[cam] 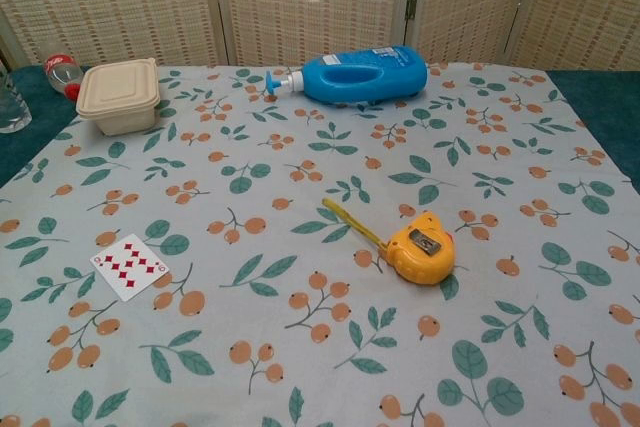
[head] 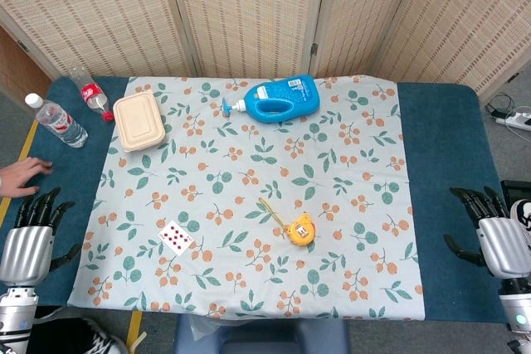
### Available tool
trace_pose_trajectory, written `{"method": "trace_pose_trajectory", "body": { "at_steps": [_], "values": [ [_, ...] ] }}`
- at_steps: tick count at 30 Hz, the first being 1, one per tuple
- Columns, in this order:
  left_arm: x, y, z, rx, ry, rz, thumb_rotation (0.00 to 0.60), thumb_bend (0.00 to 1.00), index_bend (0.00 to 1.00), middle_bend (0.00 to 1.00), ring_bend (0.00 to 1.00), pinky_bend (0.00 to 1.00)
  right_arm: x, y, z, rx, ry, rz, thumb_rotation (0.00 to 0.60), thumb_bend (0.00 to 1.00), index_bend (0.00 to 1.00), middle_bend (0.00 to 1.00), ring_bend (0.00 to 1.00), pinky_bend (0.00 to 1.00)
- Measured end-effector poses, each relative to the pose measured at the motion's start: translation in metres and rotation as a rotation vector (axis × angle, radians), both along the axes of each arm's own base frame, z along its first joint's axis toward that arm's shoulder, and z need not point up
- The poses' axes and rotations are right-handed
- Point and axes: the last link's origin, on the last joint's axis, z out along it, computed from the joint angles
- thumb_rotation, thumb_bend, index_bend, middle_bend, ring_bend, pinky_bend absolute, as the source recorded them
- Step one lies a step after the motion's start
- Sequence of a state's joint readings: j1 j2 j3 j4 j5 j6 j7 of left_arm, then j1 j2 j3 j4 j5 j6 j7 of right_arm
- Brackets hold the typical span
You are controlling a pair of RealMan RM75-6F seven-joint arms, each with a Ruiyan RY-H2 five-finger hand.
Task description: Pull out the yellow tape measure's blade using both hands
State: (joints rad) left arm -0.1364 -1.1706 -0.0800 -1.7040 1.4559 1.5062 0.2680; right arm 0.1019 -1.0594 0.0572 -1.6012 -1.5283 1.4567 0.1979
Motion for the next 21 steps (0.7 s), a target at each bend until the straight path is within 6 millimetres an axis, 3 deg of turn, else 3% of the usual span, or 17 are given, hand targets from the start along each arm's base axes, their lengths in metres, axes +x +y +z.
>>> {"method": "trace_pose_trajectory", "body": {
  "at_steps": [13,21],
  "values": [
    [-0.001,0.001,-0.003,-0.016,0.004,0.011,0.600,0.23,0.25,0.10,0.12,0.00,0.000,0.001,-0.004,0.018,0.004,0.002,0.600,0.34,0.17,0.20,0.14,0.02],
    [0.001,0.003,-0.006,-0.033,0.006,0.009,0.600,0.23,0.25,0.10,0.12,0.00,0.007,-0.005,-0.020,0.097,0.034,0.029,0.600,0.34,0.17,0.22,0.14,0.02]
  ]
}}
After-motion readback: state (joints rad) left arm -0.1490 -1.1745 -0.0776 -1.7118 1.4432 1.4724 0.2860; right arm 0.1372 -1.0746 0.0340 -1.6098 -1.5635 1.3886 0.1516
